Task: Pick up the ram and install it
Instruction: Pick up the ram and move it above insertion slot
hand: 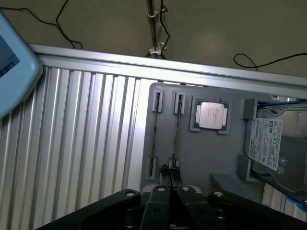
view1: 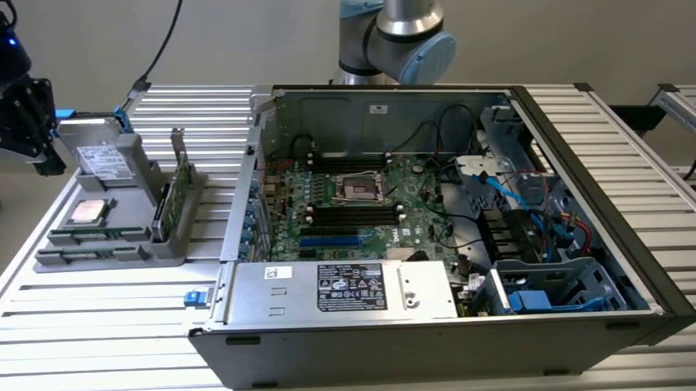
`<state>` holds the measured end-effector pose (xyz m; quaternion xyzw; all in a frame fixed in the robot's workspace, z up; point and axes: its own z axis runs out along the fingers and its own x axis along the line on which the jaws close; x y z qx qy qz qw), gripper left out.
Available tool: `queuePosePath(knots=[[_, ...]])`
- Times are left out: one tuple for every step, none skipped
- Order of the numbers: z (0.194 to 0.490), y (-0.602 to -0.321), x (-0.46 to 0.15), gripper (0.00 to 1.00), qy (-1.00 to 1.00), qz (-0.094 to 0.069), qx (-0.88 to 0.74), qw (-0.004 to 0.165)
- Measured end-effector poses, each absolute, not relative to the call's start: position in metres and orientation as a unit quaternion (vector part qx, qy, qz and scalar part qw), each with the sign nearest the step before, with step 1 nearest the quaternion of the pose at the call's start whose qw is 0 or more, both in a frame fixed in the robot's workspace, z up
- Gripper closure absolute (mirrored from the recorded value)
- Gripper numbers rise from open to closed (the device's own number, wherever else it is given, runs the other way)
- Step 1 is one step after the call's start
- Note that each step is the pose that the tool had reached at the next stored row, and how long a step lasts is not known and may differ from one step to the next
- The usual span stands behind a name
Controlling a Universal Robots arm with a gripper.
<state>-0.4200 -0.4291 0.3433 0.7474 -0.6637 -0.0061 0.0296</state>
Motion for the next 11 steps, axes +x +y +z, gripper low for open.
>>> queuePosePath(knots=[[0.3433, -0.4291, -0.4200, 0.88, -0.664, -0.006, 0.747, 0.030], [0.3433, -0.4291, -0.4201, 0.82, -0.664, -0.006, 0.747, 0.030], [0.3433, -0.4291, -0.4200, 0.82, -0.664, -0.006, 0.747, 0.030], [0.3433, -0.4291, -0.4200, 0.76, -0.664, -0.006, 0.747, 0.030], [0.3433, -0.4291, -0.4201, 0.76, -0.664, -0.006, 0.747, 0.030], [0.3433, -0.4291, -0.4200, 0.76, -0.664, -0.006, 0.747, 0.030], [0.3433, -0.4291, -0.4200, 0.69, -0.664, -0.006, 0.747, 0.030], [0.3433, -0.4291, -0.4201, 0.69, -0.664, -0.006, 0.747, 0.030], [0.3432, -0.4291, -0.4201, 0.69, -0.664, -0.006, 0.747, 0.030], [0.3429, -0.4291, -0.4201, 0.69, -0.664, -0.006, 0.747, 0.030], [0.3417, -0.4290, -0.4203, 0.69, -0.664, -0.006, 0.747, 0.029]])
